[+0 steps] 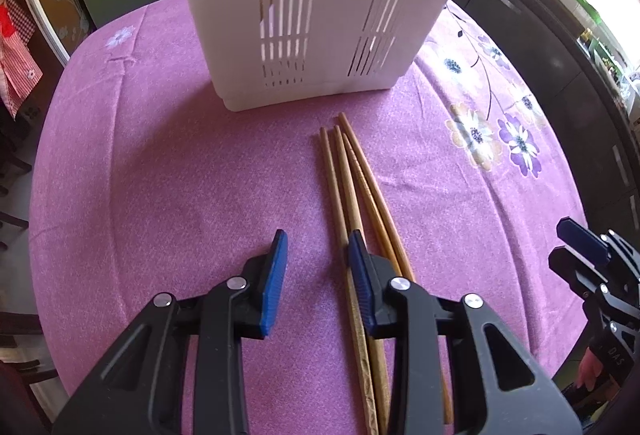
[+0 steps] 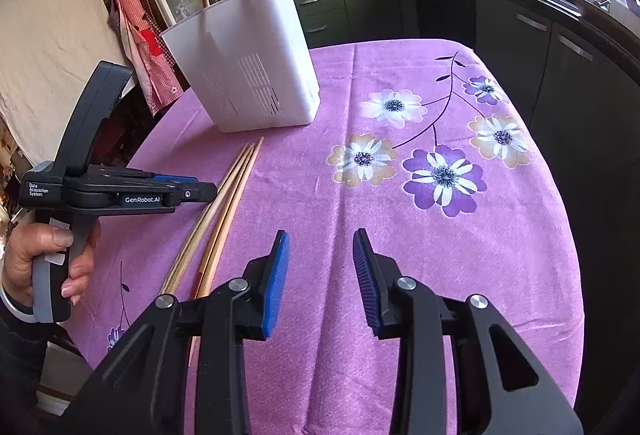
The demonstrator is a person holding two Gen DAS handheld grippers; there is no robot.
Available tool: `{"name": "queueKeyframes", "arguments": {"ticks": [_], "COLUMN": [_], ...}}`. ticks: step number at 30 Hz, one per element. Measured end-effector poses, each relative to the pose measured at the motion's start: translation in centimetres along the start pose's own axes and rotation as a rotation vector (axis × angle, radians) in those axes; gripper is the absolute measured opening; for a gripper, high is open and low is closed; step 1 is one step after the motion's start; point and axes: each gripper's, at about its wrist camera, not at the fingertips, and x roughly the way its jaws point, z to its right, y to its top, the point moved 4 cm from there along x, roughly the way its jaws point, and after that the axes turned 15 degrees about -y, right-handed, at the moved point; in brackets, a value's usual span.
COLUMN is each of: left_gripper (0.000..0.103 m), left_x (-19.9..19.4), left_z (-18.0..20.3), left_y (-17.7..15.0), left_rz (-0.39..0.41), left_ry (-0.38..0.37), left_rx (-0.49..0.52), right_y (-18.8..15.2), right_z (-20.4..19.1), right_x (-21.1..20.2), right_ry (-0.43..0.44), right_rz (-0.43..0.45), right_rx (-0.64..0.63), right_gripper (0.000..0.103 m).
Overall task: Organize utensils
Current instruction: 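Grasp a wooden chopstick with the left gripper while the right gripper moves to the chopsticks, then lift the chopstick with the left gripper while the right gripper grasps another chopstick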
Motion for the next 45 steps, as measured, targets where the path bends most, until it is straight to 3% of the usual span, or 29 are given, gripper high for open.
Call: {"name": "queueKeyframes", "arguments": {"ticks": [9, 12, 14, 21, 26, 37, 45], "left_gripper": [0.021, 0.019, 0.008, 0.006, 0.006, 0.006, 0.006], "left_x": [1.6, 1.9, 2.1, 0.8, -2.4, -13.8, -16.9], "left_z": [1.7, 2.0, 1.8, 0.0, -0.7, 0.2, 0.9], "left_y": [1.0, 1.2, 1.5, 1.1, 0.4, -2.1, -3.7], "left_rz": [-0.023, -0.024, -0.017, 0.005, 0.091, 0.347, 0.426], "left_ry": [0.07, 0.072, 0.065, 0.031, 0.038, 0.03, 0.059], "left_rx": [0.042, 0.038, 0.019, -0.025, -0.016, 0.058, 0.102], "right_y": [0.1, 0.2, 0.2, 0.1, 0.3, 0.7, 1.2], "right_z": [-0.2, -0.3, -0.3, 0.0, 0.2, -0.5, -2.4], "right_x": [-0.1, -0.2, -0.1, -0.3, -0.5, -0.8, -0.1], "right_ry": [0.01, 0.015, 0.017, 0.011, 0.002, -0.004, 0.015], "right_rz": [-0.002, -0.002, -0.003, -0.001, 0.003, 0.006, -0.022], "right_rx": [0.0, -0.002, -0.002, 0.004, 0.008, -0.004, -0.044], "right_gripper": [0.033, 0.033, 0.033, 0.033, 0.033, 0.034, 0.035]}}
